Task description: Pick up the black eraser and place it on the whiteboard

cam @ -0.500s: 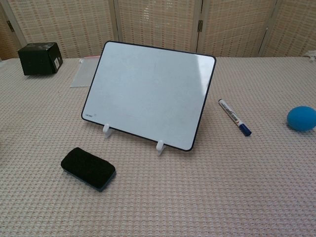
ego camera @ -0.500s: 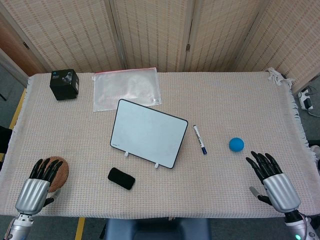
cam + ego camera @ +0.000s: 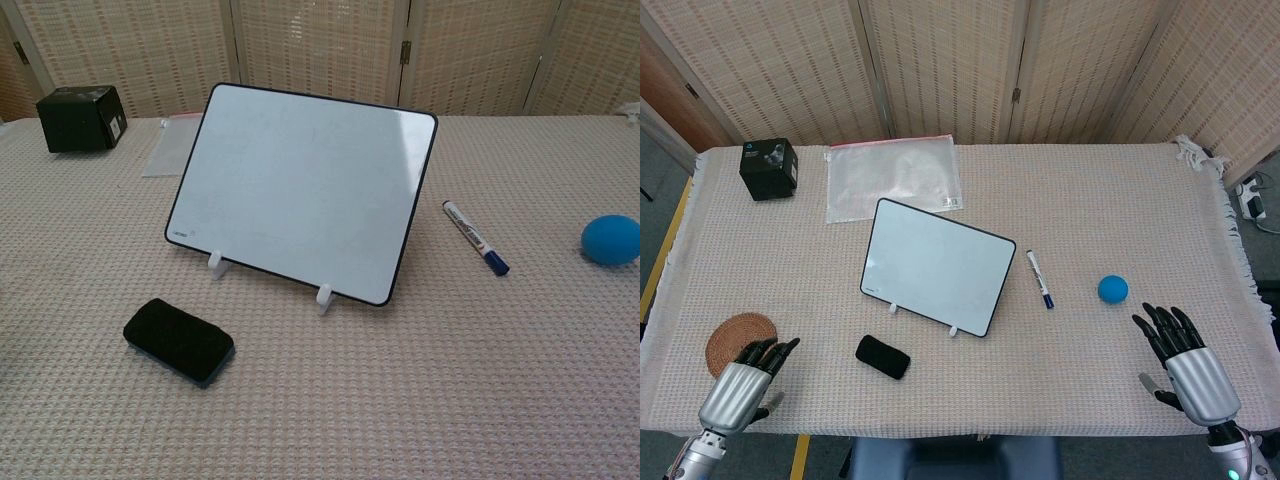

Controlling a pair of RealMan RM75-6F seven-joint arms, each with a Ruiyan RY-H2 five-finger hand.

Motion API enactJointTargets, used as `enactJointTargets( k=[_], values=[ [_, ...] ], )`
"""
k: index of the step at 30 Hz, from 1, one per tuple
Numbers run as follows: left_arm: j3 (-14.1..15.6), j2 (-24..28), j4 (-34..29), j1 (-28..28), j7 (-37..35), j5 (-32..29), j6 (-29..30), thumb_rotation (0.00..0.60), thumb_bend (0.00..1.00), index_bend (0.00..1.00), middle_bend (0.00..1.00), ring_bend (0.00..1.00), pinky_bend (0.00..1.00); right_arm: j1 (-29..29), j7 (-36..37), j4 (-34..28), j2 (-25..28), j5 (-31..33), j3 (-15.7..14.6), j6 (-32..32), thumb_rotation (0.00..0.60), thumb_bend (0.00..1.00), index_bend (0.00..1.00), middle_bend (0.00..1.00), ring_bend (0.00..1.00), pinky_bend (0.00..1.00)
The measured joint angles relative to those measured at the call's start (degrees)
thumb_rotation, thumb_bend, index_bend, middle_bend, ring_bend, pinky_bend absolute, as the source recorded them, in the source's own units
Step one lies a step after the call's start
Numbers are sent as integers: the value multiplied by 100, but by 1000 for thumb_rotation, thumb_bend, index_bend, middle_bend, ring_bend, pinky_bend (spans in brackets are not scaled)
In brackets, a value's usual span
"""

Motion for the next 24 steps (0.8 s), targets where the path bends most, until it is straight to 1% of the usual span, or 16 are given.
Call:
enactJointTargets(
  k=[2, 4, 6, 7, 8, 10, 15, 17, 21, 24],
  values=[
    [16, 188, -380, -191, 255, -32, -423, 600, 320, 106, 721, 614, 684, 12, -57, -3, -28, 28, 15, -43, 600, 295, 0, 0, 0, 38],
    [-1, 327, -696, -396, 527, -79, -801, 600, 320, 155, 869, 748, 784, 24, -94, -4, -48, 55, 24, -89, 600, 295, 0, 0, 0, 38],
    [-66, 424, -972, -675, 815, -159, -1203, 600, 321, 191, 974, 859, 878, 43, -126, -6, -65, 104, 35, -160, 600, 295, 0, 0, 0, 38],
    [-104, 445, -1050, -789, 886, -209, -1358, 600, 320, 205, 994, 891, 908, 52, -136, -7, -71, 131, 42, -190, 600, 295, 0, 0, 0, 38],
    [-150, 460, -1116, -919, 937, -272, -1526, 600, 320, 221, 1000, 916, 933, 63, -146, -11, -77, 163, 53, -218, 600, 294, 0, 0, 0, 38],
    [-211, 454, -1162, -1032, 995, -353, -1666, 600, 319, 248, 1000, 944, 966, 73, -157, -18, -81, 195, 70, -235, 600, 294, 0, 0, 0, 38],
    [-416, 281, -1245, -1338, 1516, -711, -2037, 600, 321, 271, 1000, 955, 978, 62, -186, -29, -88, 163, 66, -194, 600, 295, 0, 0, 0, 38],
    [-502, 183, -1268, -1464, 1705, -917, -2187, 600, 321, 265, 1000, 955, 978, 53, -196, -41, -94, 151, 58, -178, 600, 294, 0, 0, 0, 39],
    [-621, -5, -1286, -1650, 2002, -1321, -2399, 600, 319, 217, 1000, 952, 978, 50, -175, -48, -81, 157, 56, -173, 600, 295, 0, 0, 0, 38],
    [-688, -191, -1269, -1778, 2262, -1614, -2500, 600, 319, 209, 1000, 952, 978, 56, -154, -49, -69, 193, 69, -189, 600, 295, 0, 0, 0, 38]
  ],
)
